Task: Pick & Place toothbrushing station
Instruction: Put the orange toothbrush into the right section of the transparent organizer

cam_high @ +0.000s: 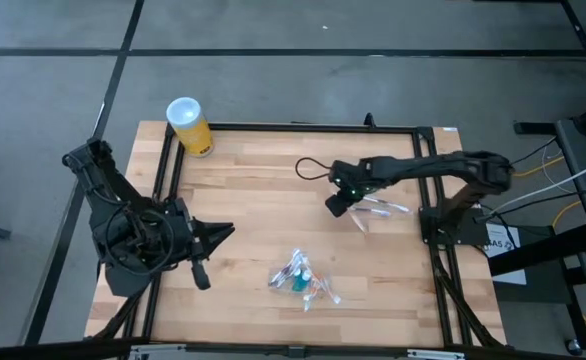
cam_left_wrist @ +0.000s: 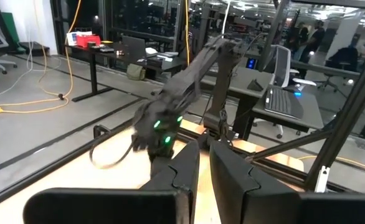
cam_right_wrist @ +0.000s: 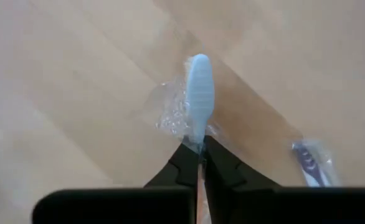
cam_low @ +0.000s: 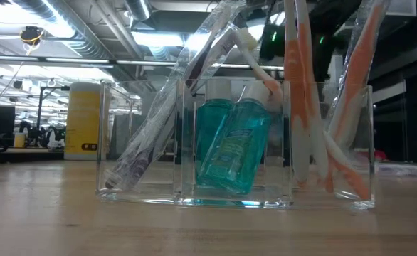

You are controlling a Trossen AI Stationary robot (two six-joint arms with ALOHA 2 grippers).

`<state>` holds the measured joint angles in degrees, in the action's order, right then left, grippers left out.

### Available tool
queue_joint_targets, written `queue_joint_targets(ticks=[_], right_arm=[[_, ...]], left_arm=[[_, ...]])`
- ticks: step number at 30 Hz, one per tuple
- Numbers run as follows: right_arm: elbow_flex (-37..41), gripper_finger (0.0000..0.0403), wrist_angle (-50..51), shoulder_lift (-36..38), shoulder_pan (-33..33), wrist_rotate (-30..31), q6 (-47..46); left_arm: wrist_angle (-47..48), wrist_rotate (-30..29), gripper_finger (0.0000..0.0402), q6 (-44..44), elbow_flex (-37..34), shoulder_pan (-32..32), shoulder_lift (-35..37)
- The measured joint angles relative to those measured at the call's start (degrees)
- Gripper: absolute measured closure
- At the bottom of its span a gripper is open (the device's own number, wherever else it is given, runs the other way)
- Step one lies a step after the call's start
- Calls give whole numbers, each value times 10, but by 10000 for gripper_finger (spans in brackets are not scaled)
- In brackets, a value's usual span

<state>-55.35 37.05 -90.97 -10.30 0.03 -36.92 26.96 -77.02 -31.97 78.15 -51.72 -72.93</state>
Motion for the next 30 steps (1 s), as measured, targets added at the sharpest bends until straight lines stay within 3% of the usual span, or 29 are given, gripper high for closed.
queue_joint_targets(ticks=[6,12,17,21,27,30], right_arm=[[0,397,-85,150,110,106,-77],[-1,397,-199,245,302,299,-115],[-1,397,-210,210,448,463,-140],[0,397,-277,142,498,552,-161],[0,397,-410,44,505,562,-136],[0,397,-426,13,505,556,-147]], left_arm=[[1,-1,368,2,0,0,0],[8,-23,368,4,0,0,0],[17,-41,368,4,0,1,0],[17,-44,368,11,0,1,0],[18,-52,368,12,0,1,0],[18,-48,368,5,0,1,0]])
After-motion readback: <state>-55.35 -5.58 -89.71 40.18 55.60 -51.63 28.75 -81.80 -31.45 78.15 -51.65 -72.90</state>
